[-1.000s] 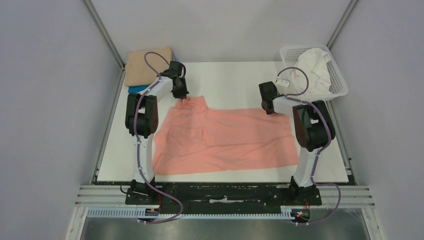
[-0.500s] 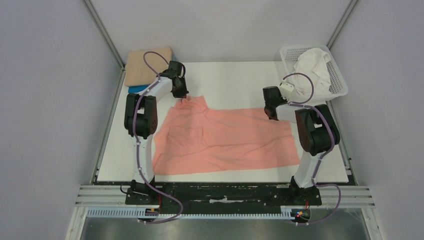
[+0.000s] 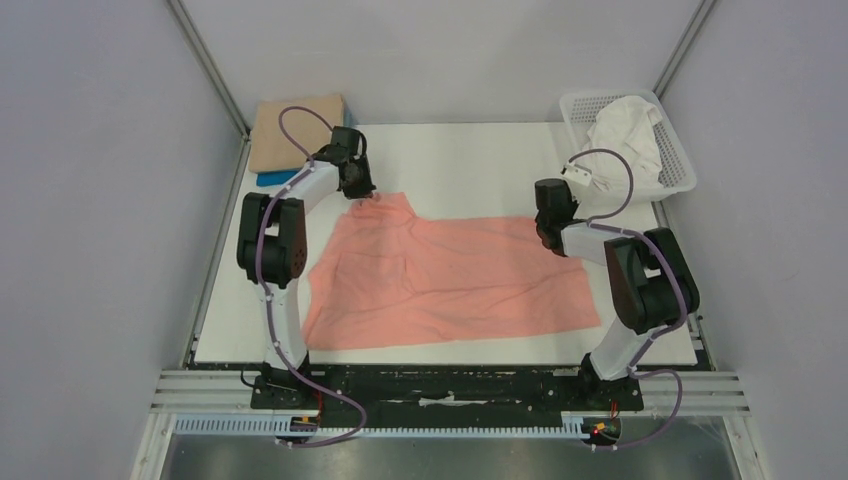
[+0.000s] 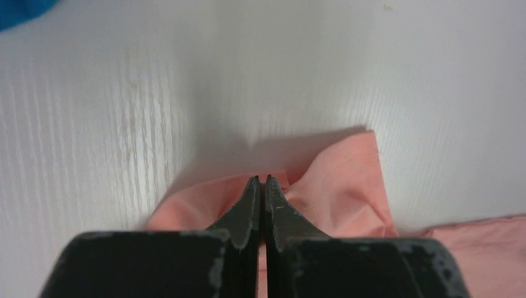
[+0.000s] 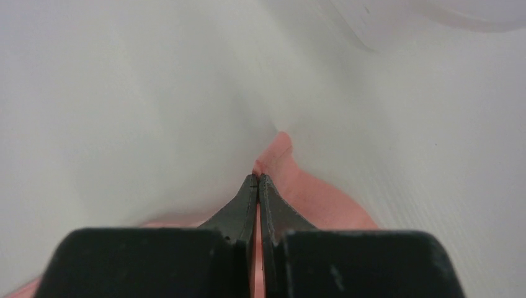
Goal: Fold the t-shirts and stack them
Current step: Grab the side of the flattened tshirt furthest away from the robot with both arms
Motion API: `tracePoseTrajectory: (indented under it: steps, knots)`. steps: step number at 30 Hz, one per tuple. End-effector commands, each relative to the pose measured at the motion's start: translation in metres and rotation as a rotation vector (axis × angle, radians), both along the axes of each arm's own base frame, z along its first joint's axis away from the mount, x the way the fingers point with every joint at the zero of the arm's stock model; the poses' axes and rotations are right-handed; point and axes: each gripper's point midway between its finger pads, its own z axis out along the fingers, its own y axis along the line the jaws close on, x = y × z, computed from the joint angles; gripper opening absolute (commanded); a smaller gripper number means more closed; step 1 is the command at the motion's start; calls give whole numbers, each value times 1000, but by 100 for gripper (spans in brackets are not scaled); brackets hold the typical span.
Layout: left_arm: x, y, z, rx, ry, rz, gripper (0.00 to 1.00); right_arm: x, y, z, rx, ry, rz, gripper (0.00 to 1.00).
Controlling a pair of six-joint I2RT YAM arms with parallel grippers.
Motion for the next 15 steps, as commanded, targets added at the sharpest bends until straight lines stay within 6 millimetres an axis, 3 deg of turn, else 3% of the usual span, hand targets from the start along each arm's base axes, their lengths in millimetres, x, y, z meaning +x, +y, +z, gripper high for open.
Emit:
tracePoseTrajectory:
  steps: [1, 10, 15]
  knots:
    - [-11, -16, 40, -107, -117, -18, 2, -10, 15, 17, 7, -50, 69, 0]
    - [-68, -23, 44, -96, -132, -32, 2, -52, 19, 32, -40, -74, 97, 0]
    - [-106, -20, 50, -50, -161, -18, 2, -77, 10, 41, -79, -77, 100, 0]
